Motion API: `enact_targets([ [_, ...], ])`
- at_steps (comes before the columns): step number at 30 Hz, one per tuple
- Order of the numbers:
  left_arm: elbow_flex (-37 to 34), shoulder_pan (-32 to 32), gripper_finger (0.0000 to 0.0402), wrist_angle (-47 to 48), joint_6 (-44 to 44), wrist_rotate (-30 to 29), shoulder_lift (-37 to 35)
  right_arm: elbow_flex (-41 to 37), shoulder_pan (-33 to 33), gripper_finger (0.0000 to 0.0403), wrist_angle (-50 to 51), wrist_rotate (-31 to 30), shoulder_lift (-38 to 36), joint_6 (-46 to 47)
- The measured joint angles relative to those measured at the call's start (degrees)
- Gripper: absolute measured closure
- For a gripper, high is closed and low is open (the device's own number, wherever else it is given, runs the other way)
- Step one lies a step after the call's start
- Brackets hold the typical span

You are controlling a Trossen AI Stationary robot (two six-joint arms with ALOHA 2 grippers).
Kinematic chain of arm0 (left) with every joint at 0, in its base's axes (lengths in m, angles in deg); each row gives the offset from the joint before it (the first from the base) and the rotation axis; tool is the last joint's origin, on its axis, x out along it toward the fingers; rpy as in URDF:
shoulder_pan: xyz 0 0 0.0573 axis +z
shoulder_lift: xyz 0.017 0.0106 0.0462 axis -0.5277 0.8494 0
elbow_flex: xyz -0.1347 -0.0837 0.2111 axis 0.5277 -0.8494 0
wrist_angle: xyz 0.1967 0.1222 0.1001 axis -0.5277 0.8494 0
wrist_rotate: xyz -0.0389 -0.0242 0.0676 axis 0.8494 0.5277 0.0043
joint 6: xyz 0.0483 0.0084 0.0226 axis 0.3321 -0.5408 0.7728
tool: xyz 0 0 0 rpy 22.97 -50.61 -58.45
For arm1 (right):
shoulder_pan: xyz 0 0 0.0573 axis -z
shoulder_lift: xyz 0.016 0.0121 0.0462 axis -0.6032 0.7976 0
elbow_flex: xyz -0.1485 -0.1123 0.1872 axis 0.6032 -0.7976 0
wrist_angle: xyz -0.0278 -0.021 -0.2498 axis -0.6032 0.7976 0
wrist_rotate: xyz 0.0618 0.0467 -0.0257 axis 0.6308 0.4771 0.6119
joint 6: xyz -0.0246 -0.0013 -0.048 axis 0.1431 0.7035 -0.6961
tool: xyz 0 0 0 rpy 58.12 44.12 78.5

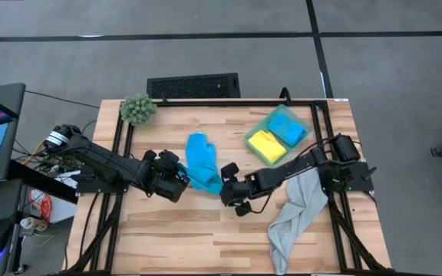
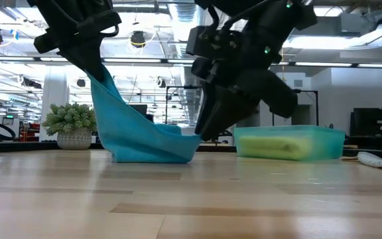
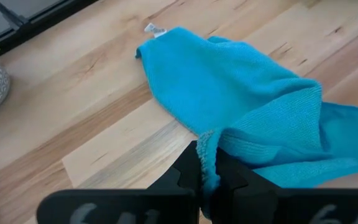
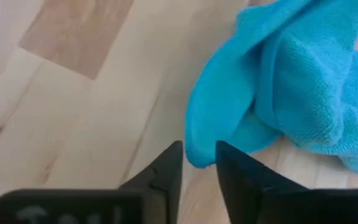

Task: Fold microfiber towels
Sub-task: Fold the blue towel

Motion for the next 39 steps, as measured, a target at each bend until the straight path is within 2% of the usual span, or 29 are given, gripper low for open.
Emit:
enact_targets([
  [5,0.00,0.00,0.0401,-0.01,-0.04,0.00,0.00,0.00,-0.74,0.0315,0.38,0.03,0.00,-1.13],
  [12,0.00,0.00,0.0401,-0.01,-0.04,0.00,0.02,0.00,-0.08,0.0315,-0.06,0.16,0.00,-3.53],
  [16,0.00,0.00,0.0401,-0.03,-0.05,0.02,0.00,0.04,0.15,0.0315,-1.11,2.94,0.76,-6.37],
  [24,0.00,0.00,0.0401,-0.21,-0.07,0.02,0.02,-0.15,0.07,0.0315,-2.03,2.73,3.19,-9.44],
  [27,0.00,0.00,0.0401,-0.27,-0.07,0.02,0.01,0.03,-0.03,0.0325,-2.02,-0.57,4.13,-7.75],
  [31,0.00,0.00,0.0401,-0.33,-0.07,0.27,0.00,0.09,-0.73,0.0386,-1.38,-3.26,3.95,-6.07],
  [35,0.98,0.02,0.0401,0.46,1.90,3.85,0.02,1.48,-2.10,0.0396,3.22,-5.41,1.10,-2.09],
  [39,6.71,0.00,0.0401,4.22,4.19,5.63,0.04,3.30,-3.89,0.0398,9.88,-6.83,-5.09,1.54],
])
